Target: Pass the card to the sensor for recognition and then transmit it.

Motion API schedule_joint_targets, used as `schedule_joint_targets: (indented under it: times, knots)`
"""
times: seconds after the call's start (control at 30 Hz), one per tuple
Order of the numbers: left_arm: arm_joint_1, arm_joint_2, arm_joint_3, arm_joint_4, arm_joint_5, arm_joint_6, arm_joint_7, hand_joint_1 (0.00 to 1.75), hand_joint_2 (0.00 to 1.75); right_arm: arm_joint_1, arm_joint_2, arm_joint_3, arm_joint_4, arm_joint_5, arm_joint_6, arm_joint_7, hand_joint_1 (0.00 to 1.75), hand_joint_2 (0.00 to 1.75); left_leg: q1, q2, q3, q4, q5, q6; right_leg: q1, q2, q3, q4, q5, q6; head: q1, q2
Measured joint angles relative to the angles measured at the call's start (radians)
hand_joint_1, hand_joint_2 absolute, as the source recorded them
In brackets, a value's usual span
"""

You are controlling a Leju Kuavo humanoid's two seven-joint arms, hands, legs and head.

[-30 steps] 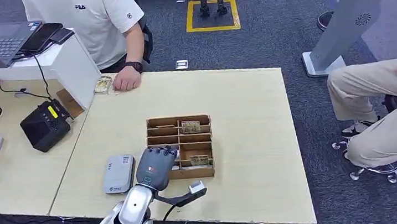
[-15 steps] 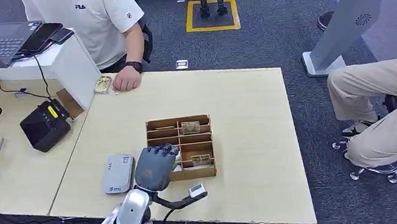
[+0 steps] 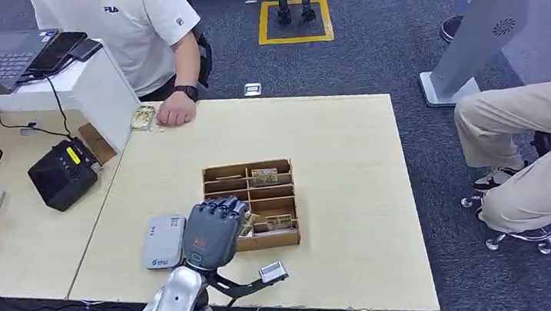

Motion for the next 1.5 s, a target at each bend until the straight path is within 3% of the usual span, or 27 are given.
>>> schedule_joint_targets:
  times: [0.17, 0.33, 0.47, 0.7, 0.93, 1.23, 1.5]
  knots:
    - [0.020, -0.033, 0.054, -0.027, 0.089, 0.000, -0.079, 1.75, 1.75, 0.000, 0.000, 0.000, 0.000, -0.001, 0.000, -0.001, 0.00, 1.75, 0.000, 0.000, 0.000, 0.000, 0.000, 0.000, 0.000, 0.000, 0.000, 0.000, 0.000, 0.000, 0.000, 0.000]
    - [0.022, -0.086, 0.122, -0.027, 0.275, 0.000, -0.173, 1.75, 1.75, 0.000, 0.000, 0.000, 0.000, 0.000, 0.000, 0.008, 0.00, 1.75, 0.000, 0.000, 0.000, 0.000, 0.000, 0.000, 0.000, 0.000, 0.000, 0.000, 0.000, 0.000, 0.000, 0.000]
    - [0.000, -0.112, 0.134, -0.024, 0.439, 0.000, -0.200, 1.75, 1.75, 0.000, 0.000, 0.000, 0.000, 0.001, 0.000, 0.010, 0.00, 1.75, 0.000, 0.000, 0.000, 0.000, 0.000, 0.000, 0.000, 0.000, 0.000, 0.000, 0.000, 0.000, 0.000, 0.000]
    - [-0.064, -0.142, 0.134, -0.014, 0.697, -0.021, -0.212, 1.75, 1.75, -0.001, 0.000, 0.000, -0.002, -0.018, 0.000, 0.021, 0.00, 1.75, 0.000, 0.000, 0.000, 0.000, 0.000, 0.000, 0.000, 0.000, 0.000, 0.000, 0.000, 0.000, 0.000, 0.000]
    - [-0.096, -0.142, 0.134, 0.025, 0.804, -0.030, -0.236, 1.75, 1.75, -0.001, 0.000, 0.000, -0.006, -0.001, 0.000, 0.038, 0.00, 1.75, 0.000, 0.000, 0.000, 0.000, 0.000, 0.000, 0.000, 0.000, 0.000, 0.000, 0.000, 0.000, 0.000, 0.000]
    - [-0.174, -0.142, 0.156, 0.111, 1.006, -0.129, -0.220, 1.75, 1.75, -0.001, 0.000, 0.000, -0.007, 0.038, 0.000, 0.037, 0.00, 1.75, 0.000, 0.000, 0.000, 0.000, 0.000, 0.000, 0.000, 0.000, 0.000, 0.000, 0.000, 0.000, 0.000, 0.000]
    - [-0.272, -0.141, 0.188, 0.226, 1.071, -0.152, -0.190, 1.75, 1.75, -0.002, 0.000, 0.000, -0.007, 0.054, 0.000, 0.032, 0.00, 1.75, 0.000, 0.000, 0.000, 0.000, 0.000, 0.000, 0.000, 0.000, 0.000, 0.000, 0.000, 0.000, 0.000, 0.000]
